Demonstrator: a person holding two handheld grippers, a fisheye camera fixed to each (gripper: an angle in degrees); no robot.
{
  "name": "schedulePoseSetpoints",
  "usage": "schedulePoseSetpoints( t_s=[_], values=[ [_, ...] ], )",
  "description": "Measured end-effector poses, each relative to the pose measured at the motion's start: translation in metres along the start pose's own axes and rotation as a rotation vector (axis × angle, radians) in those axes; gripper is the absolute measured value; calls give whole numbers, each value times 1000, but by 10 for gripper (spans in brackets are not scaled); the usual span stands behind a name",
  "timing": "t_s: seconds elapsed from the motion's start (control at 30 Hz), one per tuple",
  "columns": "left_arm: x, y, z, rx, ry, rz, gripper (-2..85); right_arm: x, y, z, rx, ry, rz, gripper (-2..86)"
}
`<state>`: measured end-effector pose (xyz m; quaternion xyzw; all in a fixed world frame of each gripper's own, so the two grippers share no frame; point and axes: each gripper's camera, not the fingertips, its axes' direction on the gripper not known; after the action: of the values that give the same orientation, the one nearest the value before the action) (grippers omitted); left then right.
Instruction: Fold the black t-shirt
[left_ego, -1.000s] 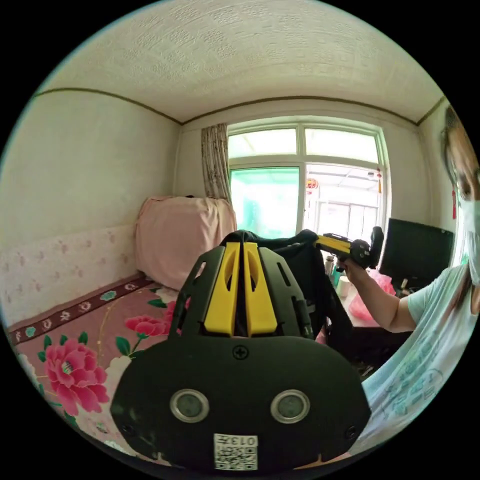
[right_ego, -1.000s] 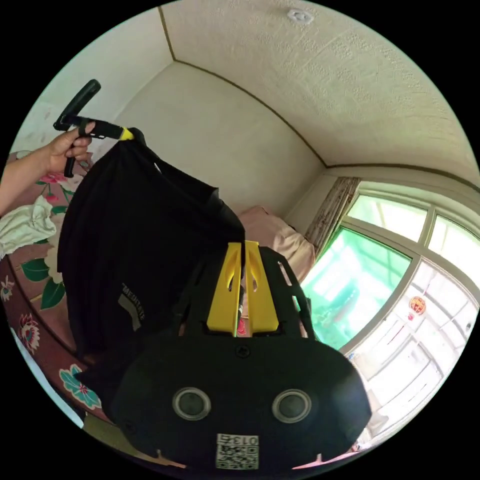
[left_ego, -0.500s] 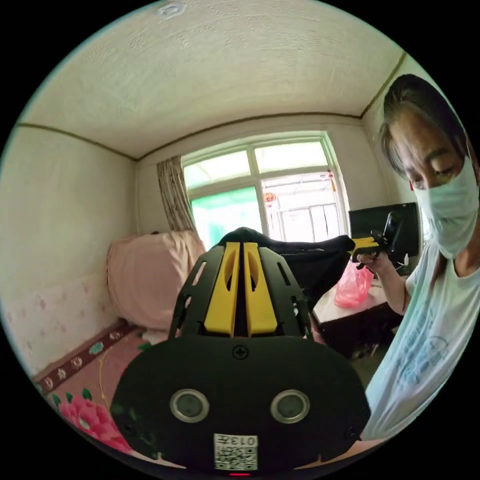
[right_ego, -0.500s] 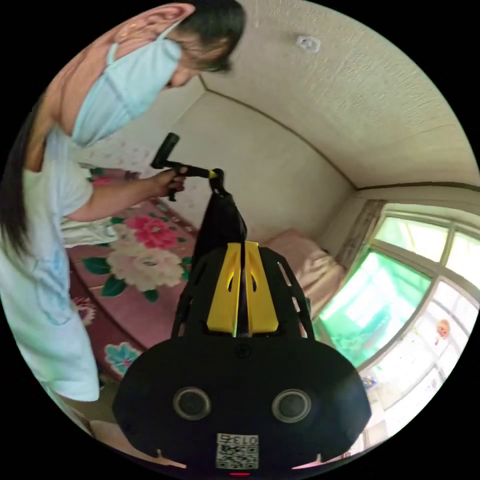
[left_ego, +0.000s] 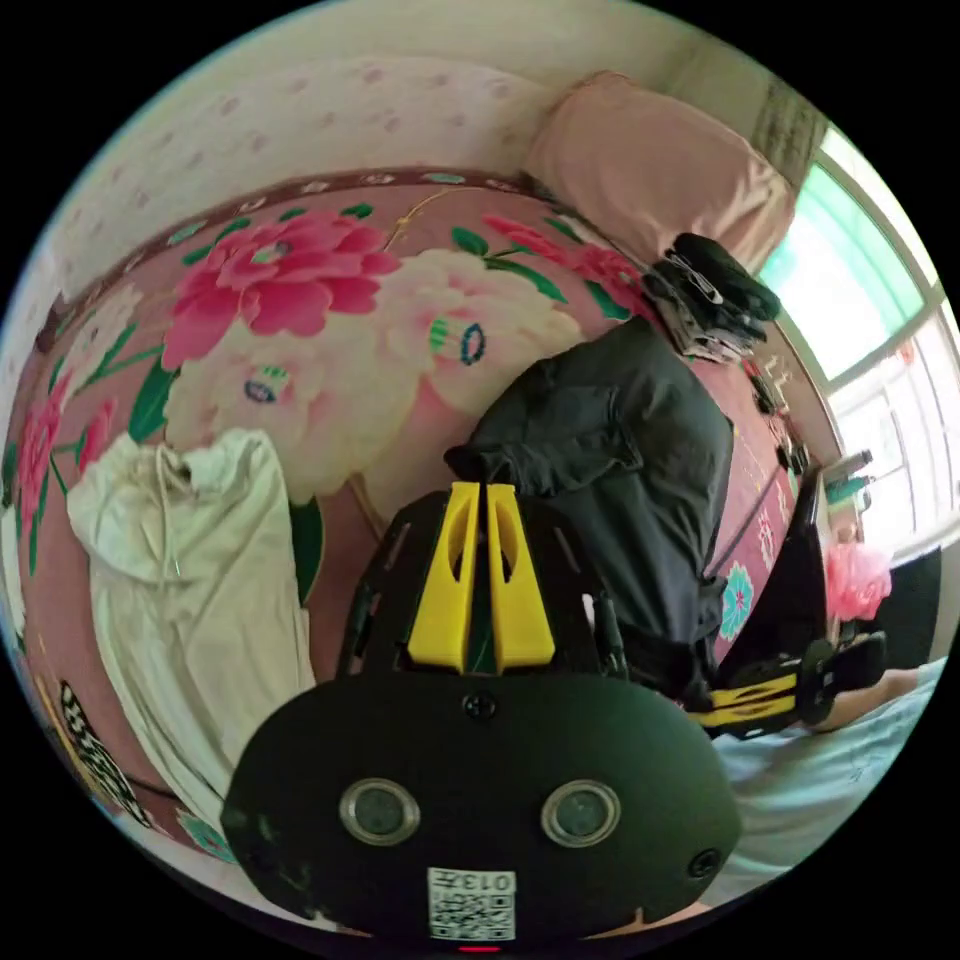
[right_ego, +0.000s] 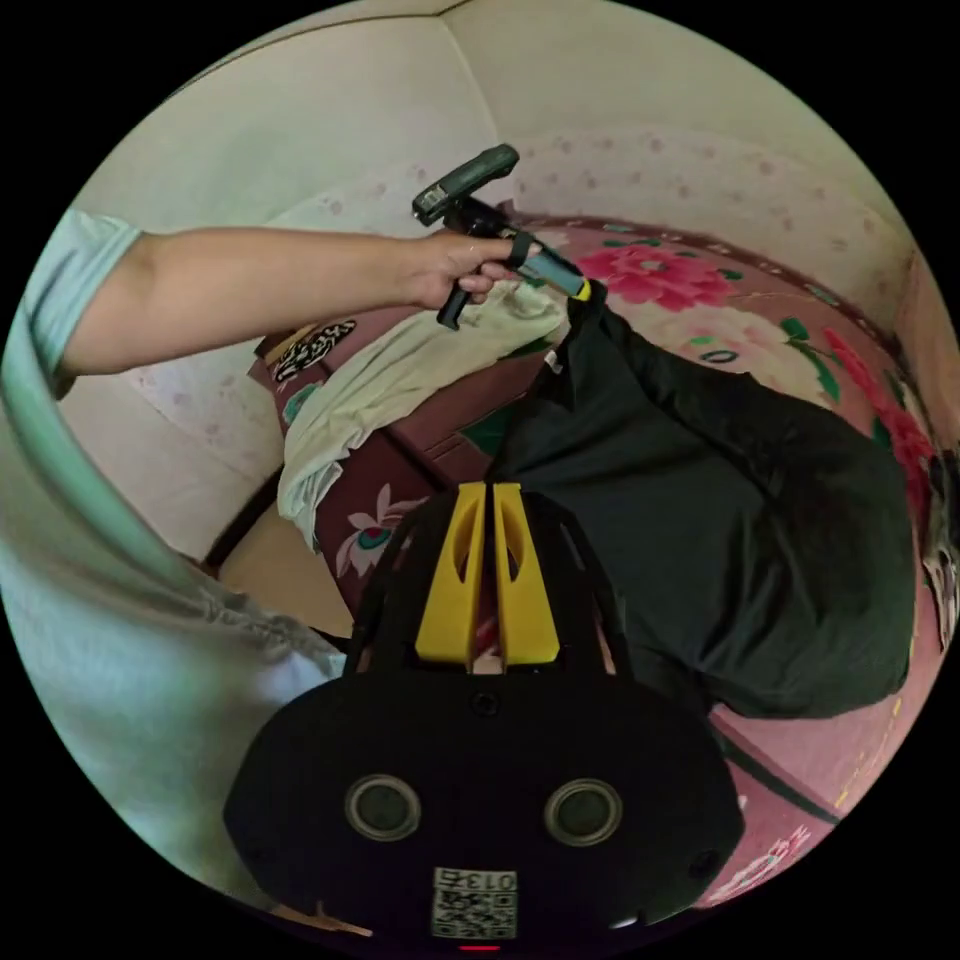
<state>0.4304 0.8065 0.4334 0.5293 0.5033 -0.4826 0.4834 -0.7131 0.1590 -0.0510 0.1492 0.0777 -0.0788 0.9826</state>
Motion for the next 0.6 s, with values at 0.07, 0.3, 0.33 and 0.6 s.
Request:
schedulePoseSetpoints(
  t_s=[0.07, 0.3, 0.33, 0.6],
  values=[
    [-43, 8, 22, -61, 14, -122, 53, -2, -16, 83, -101, -97, -17, 24],
    [-111, 44, 24, 27, 85, -400, 132, 37, 10, 154, -144, -365, 87, 60],
    [-110, 52, 27, 33, 134, -407, 134, 55, 27, 143, -100, -371, 131, 60],
    [-28, 107, 79, -113, 207, -451, 169, 229, 213, 44, -18, 106, 510, 76]
  ],
)
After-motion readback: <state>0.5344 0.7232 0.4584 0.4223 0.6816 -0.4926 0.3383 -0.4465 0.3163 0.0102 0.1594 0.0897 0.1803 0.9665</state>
